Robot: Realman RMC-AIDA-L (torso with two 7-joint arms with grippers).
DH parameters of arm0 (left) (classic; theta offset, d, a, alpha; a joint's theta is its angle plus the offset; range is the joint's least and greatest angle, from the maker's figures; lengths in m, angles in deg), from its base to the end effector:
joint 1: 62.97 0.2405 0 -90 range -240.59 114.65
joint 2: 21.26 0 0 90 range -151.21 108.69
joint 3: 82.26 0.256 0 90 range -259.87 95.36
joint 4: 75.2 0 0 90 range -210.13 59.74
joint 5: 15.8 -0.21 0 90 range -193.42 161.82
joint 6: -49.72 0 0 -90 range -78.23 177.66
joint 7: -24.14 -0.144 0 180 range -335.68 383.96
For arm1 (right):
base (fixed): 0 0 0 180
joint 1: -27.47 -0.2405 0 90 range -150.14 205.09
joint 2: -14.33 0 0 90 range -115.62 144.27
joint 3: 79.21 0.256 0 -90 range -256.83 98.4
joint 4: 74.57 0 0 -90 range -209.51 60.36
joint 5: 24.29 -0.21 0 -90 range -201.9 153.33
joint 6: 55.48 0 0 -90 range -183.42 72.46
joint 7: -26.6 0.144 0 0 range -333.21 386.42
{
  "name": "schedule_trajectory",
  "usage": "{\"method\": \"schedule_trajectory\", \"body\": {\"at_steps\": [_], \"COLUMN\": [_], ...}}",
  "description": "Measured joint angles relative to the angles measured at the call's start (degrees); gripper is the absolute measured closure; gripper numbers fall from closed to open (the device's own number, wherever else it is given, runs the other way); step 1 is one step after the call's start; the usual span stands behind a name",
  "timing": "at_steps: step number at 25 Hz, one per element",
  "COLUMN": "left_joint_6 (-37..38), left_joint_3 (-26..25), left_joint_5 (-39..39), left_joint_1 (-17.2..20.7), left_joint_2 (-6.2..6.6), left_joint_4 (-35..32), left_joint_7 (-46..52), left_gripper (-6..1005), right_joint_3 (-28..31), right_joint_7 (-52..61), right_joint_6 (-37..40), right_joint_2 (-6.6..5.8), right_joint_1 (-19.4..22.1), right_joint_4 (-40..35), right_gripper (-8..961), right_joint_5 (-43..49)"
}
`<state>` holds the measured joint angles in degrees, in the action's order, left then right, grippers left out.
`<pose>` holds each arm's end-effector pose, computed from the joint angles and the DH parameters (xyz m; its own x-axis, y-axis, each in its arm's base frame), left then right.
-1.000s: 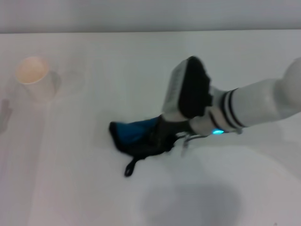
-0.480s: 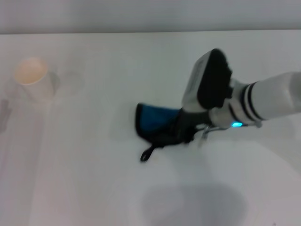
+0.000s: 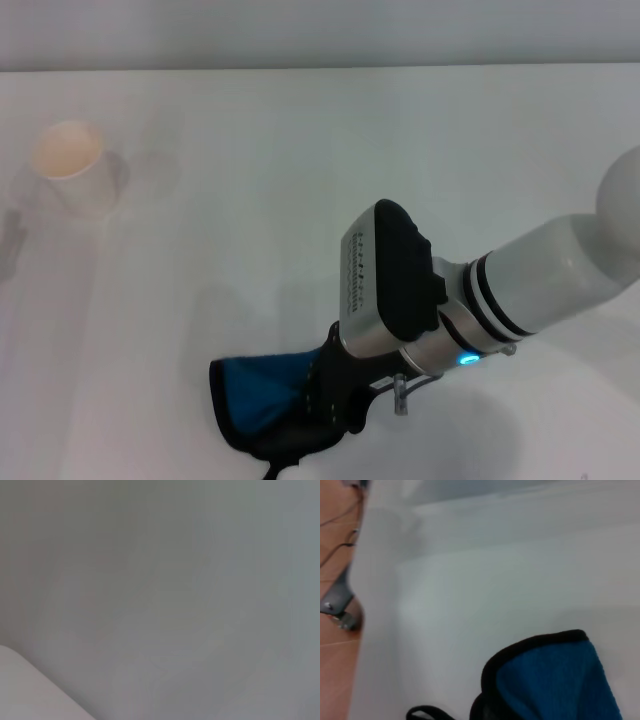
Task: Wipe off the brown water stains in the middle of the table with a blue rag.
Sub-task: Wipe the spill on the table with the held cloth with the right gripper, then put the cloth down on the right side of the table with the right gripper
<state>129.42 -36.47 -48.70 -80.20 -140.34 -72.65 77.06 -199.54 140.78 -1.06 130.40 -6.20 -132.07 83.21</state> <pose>-0.3853 0.2570 0.0169 0.0843 -0.0599 0.9946 0.9963 -0.0124 -0.0852 0.1758 0.2867 -0.1448 0.9835 -0.1324 0.1230 -0.1335 -0.9911 0.0004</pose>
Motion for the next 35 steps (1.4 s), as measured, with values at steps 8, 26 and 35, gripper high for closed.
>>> {"method": "schedule_trajectory", "body": {"at_steps": [8, 26, 35], "left_joint_6": [0.0, 0.1, 0.1], "left_joint_3": [0.0, 0.0, 0.0], "left_joint_5": [-0.2, -0.3, -0.3], "left_joint_1": [0.0, -0.5, -0.5], "left_joint_2": [-0.02, -0.01, 0.05], "left_joint_4": [0.0, 0.0, -0.5], "left_joint_7": [0.0, 0.5, 0.6], "left_gripper": [111, 112, 112], "right_joint_3": [1.0, 24.2, 32.0], "right_joint_7": [-0.2, 0.2, 0.2], "right_joint_6": [-6.2, -3.1, 4.0], "right_joint_2": [-0.2, -1.0, -1.32], "right_joint_1": [-0.7, -0.8, -2.1], "right_joint_4": [1.6, 7.7, 7.1], "right_gripper": [884, 884, 884], "right_joint_5": [1.8, 19.4, 28.4]}}
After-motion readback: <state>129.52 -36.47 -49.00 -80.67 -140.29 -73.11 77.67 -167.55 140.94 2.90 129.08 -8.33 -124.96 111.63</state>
